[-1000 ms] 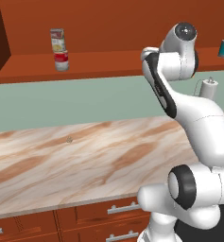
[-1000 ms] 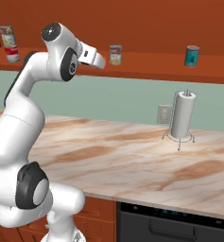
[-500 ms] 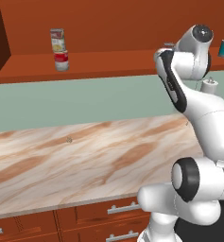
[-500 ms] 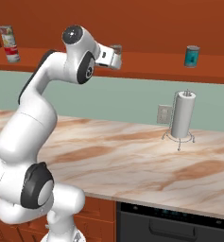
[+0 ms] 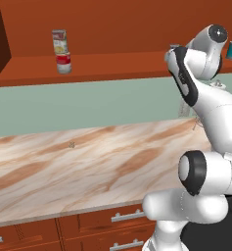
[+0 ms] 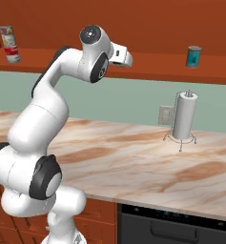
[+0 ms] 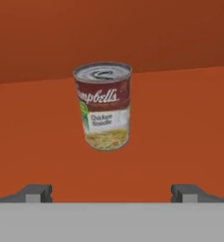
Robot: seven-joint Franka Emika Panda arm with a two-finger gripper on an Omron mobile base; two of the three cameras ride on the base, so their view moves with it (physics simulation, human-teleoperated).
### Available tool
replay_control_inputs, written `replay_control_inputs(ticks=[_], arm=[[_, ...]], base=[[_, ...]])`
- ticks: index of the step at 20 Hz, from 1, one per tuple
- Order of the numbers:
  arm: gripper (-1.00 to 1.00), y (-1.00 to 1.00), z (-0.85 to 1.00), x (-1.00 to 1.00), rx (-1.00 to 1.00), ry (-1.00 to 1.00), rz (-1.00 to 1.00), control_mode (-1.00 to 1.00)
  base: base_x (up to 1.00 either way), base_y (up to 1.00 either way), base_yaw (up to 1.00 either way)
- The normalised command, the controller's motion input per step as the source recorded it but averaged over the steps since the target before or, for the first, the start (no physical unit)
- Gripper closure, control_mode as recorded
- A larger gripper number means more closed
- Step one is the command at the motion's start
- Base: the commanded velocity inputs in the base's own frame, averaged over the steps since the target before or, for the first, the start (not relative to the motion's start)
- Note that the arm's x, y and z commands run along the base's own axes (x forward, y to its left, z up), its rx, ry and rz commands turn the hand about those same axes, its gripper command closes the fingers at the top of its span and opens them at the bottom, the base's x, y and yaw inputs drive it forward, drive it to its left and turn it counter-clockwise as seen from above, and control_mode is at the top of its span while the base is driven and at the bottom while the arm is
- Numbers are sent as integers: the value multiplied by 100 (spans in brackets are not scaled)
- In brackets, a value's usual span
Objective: Stack two cans on top of the other two cans in the cabinet.
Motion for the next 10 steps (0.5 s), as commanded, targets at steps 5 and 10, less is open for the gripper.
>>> replay_control_inputs(ticks=[5,10], arm=[[-100,-8,1,34,0,0,1,-100],[-100,0,5,32,0,4,1,-100]], base=[[0,0,0],[0,0,0]])
